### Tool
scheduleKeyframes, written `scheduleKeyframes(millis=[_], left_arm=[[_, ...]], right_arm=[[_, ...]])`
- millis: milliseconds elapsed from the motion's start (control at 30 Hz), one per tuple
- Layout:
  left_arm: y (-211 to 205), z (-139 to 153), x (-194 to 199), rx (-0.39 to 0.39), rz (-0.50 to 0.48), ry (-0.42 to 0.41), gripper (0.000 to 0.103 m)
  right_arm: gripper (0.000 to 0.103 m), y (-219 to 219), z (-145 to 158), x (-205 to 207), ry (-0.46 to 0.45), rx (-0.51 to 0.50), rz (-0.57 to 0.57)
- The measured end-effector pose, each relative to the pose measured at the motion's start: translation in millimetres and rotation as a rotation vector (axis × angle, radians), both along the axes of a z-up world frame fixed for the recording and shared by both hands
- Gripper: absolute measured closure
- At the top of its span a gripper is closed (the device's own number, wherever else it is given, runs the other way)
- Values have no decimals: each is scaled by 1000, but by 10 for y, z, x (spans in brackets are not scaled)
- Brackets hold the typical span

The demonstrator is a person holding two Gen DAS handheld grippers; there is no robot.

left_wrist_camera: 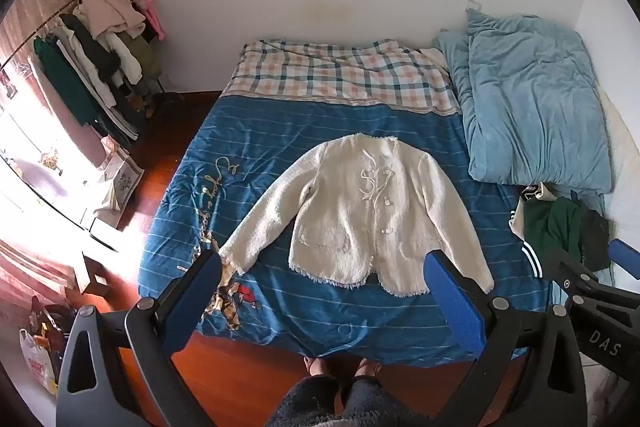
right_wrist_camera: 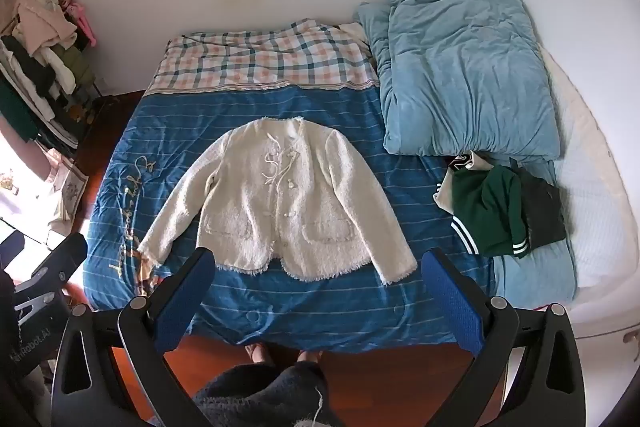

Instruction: Fold large clothes

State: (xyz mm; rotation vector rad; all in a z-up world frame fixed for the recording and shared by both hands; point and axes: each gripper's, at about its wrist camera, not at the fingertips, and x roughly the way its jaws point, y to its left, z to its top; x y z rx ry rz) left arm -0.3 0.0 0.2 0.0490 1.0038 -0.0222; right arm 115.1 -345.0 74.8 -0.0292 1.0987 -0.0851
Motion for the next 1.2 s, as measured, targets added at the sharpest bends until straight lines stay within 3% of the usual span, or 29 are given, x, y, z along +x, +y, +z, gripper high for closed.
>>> scheduleKeyframes(millis=[733,1200], left_arm=[[-9,-13,9,-2,0,8,0],[-62,139,78,-4,1,5,0]], right_arm=[[0,-13,26,8,3,1,1],[0,-15,46,16,1,-2,5]])
